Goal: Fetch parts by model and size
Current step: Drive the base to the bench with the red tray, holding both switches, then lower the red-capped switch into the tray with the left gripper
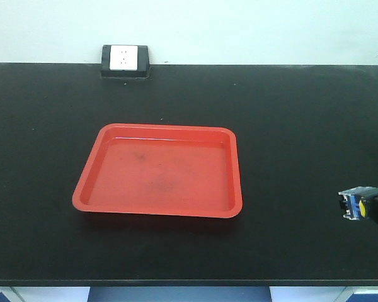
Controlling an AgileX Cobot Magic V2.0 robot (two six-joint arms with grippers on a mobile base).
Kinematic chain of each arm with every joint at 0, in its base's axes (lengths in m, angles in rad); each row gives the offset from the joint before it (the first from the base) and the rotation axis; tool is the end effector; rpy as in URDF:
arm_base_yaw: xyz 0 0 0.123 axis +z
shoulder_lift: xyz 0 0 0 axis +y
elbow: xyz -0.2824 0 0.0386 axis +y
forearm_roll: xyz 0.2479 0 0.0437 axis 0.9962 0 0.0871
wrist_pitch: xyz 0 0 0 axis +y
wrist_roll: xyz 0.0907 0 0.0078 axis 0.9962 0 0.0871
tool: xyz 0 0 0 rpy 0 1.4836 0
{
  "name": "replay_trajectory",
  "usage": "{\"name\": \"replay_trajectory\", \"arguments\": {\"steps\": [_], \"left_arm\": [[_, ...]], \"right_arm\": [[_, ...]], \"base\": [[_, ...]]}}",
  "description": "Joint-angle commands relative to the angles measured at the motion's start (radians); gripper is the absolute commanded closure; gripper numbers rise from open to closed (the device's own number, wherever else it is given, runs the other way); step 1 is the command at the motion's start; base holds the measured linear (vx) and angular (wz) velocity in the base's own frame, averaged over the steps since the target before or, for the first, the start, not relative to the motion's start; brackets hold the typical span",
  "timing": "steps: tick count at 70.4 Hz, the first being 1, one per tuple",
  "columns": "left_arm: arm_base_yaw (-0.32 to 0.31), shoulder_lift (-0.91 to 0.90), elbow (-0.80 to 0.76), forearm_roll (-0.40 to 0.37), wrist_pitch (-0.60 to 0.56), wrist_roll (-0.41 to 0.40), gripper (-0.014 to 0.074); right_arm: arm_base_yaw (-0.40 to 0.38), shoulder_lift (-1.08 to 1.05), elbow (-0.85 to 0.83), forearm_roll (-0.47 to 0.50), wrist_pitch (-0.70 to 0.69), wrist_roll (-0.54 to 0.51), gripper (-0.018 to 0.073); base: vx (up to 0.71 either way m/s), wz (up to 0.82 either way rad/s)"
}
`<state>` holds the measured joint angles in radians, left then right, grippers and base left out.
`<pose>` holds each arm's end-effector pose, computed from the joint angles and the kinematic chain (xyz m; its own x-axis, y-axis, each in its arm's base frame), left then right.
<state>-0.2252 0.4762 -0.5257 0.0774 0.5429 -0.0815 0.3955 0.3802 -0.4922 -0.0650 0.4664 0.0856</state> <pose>0.0941 -0.0178 0.3067 -0.3868 0.0730 -0.9193 0.1815 0.9834 0.0018 0.0761 0.0289 0.3107 -0.2527 -0.0757 -0.9646 -0.3523 0.9357 0.0189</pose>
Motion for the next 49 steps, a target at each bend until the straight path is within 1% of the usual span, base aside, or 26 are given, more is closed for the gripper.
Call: {"name": "replay_trajectory", "arguments": {"steps": [1, 49], "left_arm": [[-0.003, 0.009, -0.029, -0.004, -0.074, -0.005, 0.0603], [-0.003, 0.009, -0.029, -0.004, -0.074, -0.005, 0.0603]], "right_arm": [[-0.003, 0.01, -0.03, -0.01, -0.081, -0.005, 0.0569], [-0.003, 0.01, -0.03, -0.01, -0.081, -0.005, 0.0569]], "base": [[0.01, 0.02], [0.01, 0.0]]}}
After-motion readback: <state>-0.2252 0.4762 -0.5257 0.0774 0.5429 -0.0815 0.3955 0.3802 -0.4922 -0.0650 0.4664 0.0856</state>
